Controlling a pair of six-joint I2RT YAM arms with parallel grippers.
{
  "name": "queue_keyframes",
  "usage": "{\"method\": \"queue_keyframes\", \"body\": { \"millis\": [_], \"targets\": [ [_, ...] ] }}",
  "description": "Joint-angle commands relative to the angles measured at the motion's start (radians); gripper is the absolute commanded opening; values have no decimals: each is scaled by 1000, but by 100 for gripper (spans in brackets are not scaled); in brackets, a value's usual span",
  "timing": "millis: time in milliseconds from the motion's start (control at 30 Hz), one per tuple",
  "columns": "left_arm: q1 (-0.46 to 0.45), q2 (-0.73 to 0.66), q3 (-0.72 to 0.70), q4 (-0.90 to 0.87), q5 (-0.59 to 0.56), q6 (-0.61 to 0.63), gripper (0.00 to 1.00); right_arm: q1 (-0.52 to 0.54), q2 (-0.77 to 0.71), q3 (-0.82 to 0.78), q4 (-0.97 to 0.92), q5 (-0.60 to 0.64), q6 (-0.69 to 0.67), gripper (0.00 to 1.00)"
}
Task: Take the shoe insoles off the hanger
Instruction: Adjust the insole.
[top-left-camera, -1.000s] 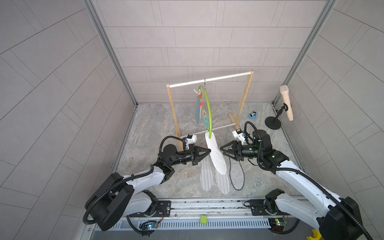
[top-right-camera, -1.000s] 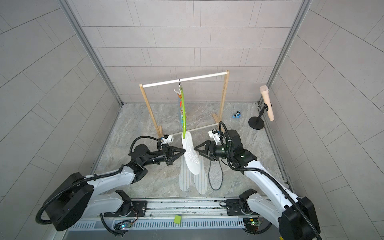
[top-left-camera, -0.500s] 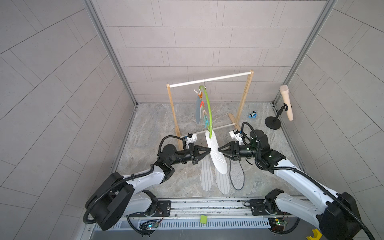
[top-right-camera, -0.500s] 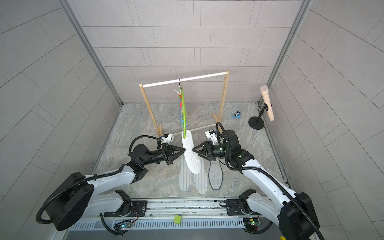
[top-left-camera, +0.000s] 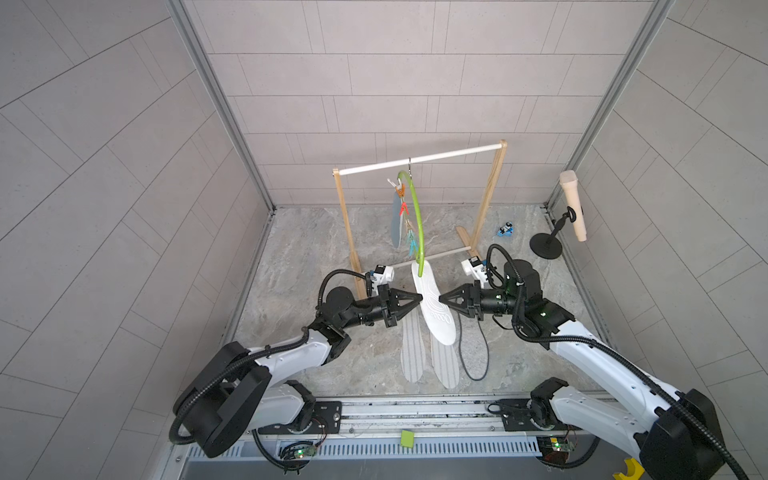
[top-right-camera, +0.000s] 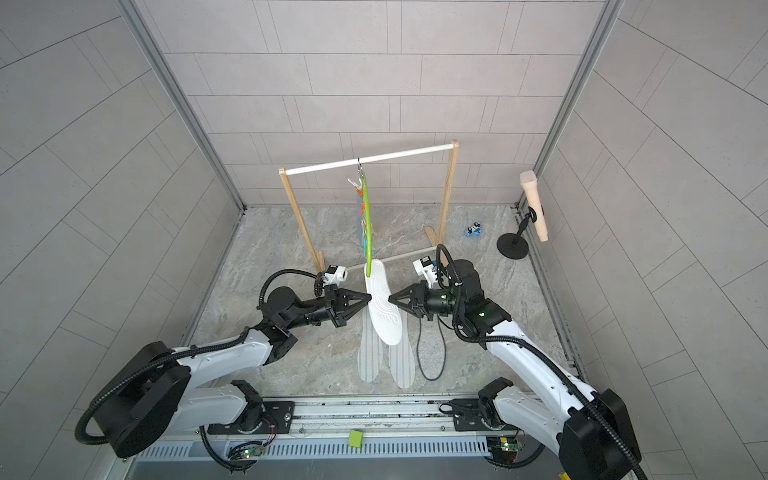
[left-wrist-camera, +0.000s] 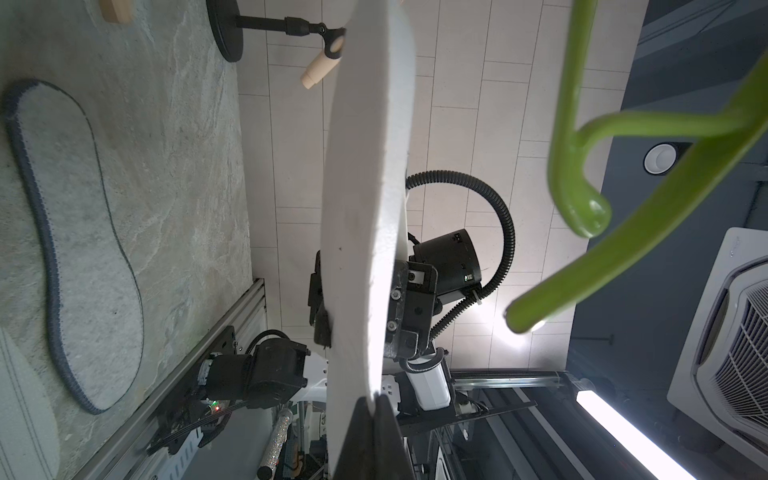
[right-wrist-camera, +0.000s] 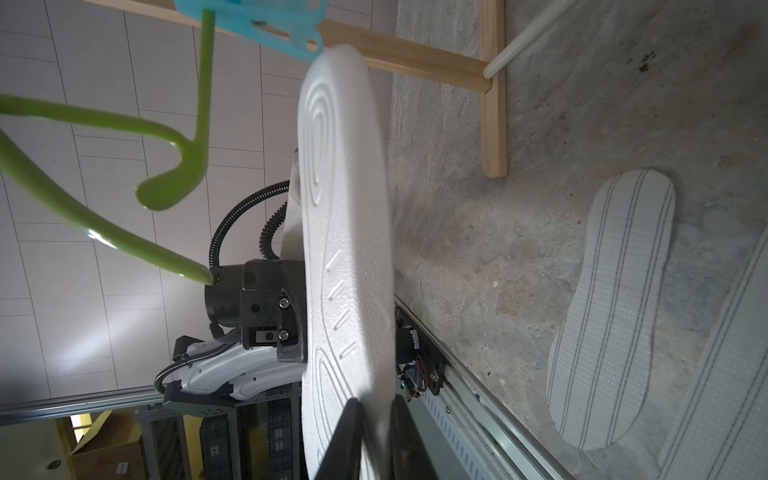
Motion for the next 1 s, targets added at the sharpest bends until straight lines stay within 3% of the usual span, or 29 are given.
{"method": "queue_keyframes", "body": {
  "millis": [0,33,167,233,267,367,567,700,800,967],
  "targets": [
    [-8,2,27,-14,23,-4,0,11,-26,6,101,-8,49,7],
    [-7,-1,29,-24,25,1,0,9,-26,7,100,-5,50,1],
    [-7,-13,48,-116,34,40,5,10,-26,8,96,4,53,0],
    [-8,-26,58,-188,38,74,25,11,-24,9,85,9,48,0],
    [-7,-36,60,-219,37,87,44,10,-24,12,71,10,38,0],
    [-7,-75,66,-353,29,148,72,11,-26,47,-45,24,-47,0],
    [0,-204,65,-760,-34,319,74,8,6,194,-479,130,-345,0],
    [4,-297,99,-1080,-153,448,74,15,33,253,-634,230,-447,0],
    [3,-349,135,-1167,-250,463,74,72,49,305,-747,391,-545,0],
    [-59,-364,234,-1284,-372,444,73,304,47,347,-810,757,-612,0]
  ]
}}
